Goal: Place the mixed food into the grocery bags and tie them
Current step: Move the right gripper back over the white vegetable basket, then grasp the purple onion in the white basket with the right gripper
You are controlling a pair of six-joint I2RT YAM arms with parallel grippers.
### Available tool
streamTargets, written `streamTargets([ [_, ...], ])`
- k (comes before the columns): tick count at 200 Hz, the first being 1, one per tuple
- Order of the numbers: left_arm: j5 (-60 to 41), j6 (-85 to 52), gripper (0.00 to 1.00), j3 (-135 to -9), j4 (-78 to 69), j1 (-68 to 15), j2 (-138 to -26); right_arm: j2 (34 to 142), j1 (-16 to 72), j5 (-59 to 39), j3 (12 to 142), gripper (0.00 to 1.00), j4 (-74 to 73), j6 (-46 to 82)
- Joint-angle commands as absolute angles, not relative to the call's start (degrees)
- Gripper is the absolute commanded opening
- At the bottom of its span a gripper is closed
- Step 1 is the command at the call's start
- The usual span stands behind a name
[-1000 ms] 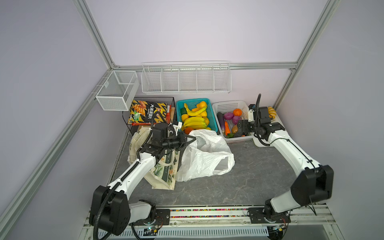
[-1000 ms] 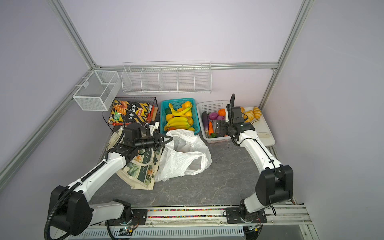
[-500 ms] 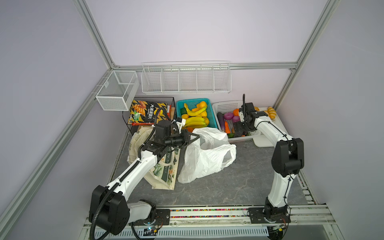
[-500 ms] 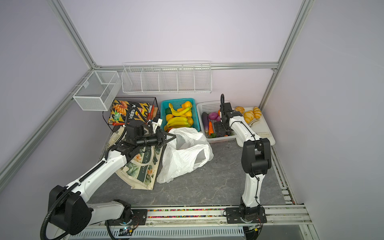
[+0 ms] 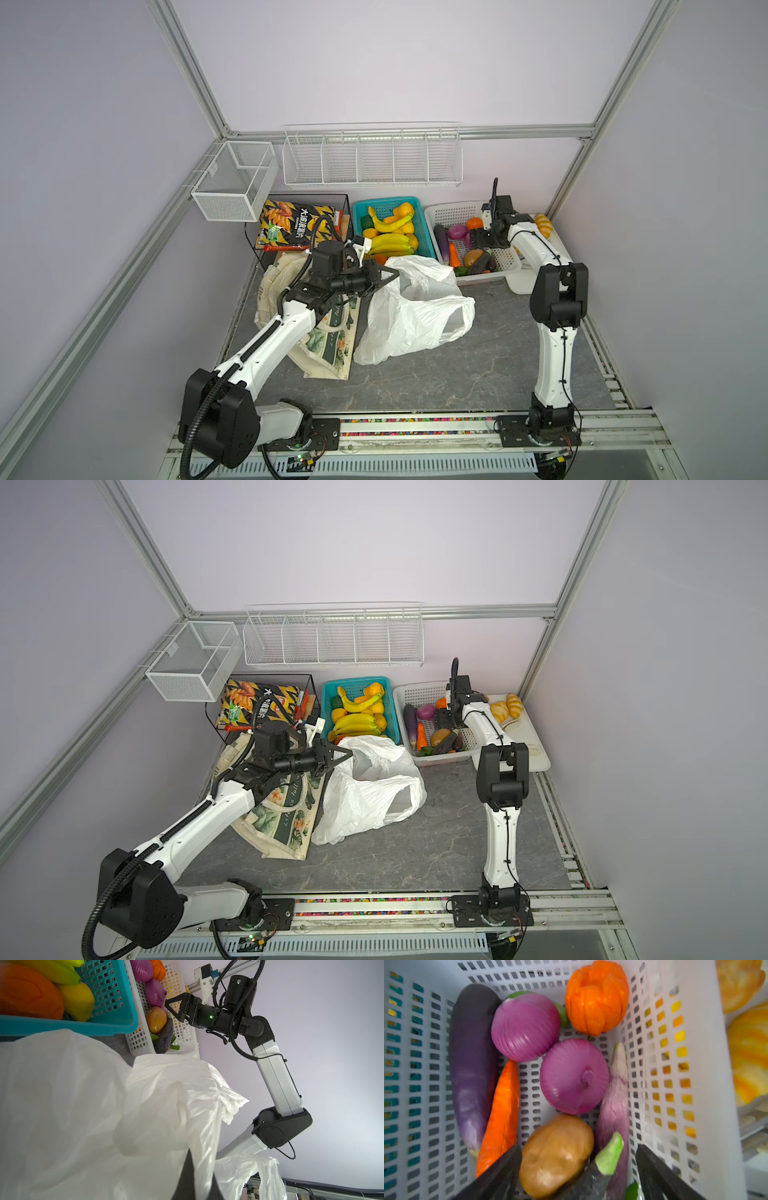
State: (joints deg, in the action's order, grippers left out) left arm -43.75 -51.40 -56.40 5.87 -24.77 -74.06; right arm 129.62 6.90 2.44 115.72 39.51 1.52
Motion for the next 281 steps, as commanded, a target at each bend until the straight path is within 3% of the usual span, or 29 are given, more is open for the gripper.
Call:
streamTargets([
  [1,-43.2,-50.8,0.0,-58.5,6.5,-24.9,-74.4,133.6,7.2,0.5,120.6,0.89,39.2,0.5],
  [46,-43.1,-50.6,0.0,-59.1,6.7,-25.0,-75.1,141.4,7.2,0.3,129.8,0.91,42.9,-0.2],
  [117,-43.3,-50.6,0.0,-58.9,6.5,-25.0,-75.7,146.3,7.2,-1.8,134.1,1.0,44.5,-0.4],
  [173,-43.2,-50.7,0.0,-58.8,6.7,-25.0,-75.8,148.6,7.2,-2.6,138.6,0.86,46.0,-0.8],
  [230,-43.3,-51.0,0.0,-59.2,6.3,-25.0,-76.1,140.3,6.8,-5.7,135.9,0.72,46.2,-0.8],
  [281,-43.5,-51.2,0.0,-58.7,5.4,-25.0,-76.2,121.5,6.6,-12.0,113.9,0.68,35.9,2.9],
])
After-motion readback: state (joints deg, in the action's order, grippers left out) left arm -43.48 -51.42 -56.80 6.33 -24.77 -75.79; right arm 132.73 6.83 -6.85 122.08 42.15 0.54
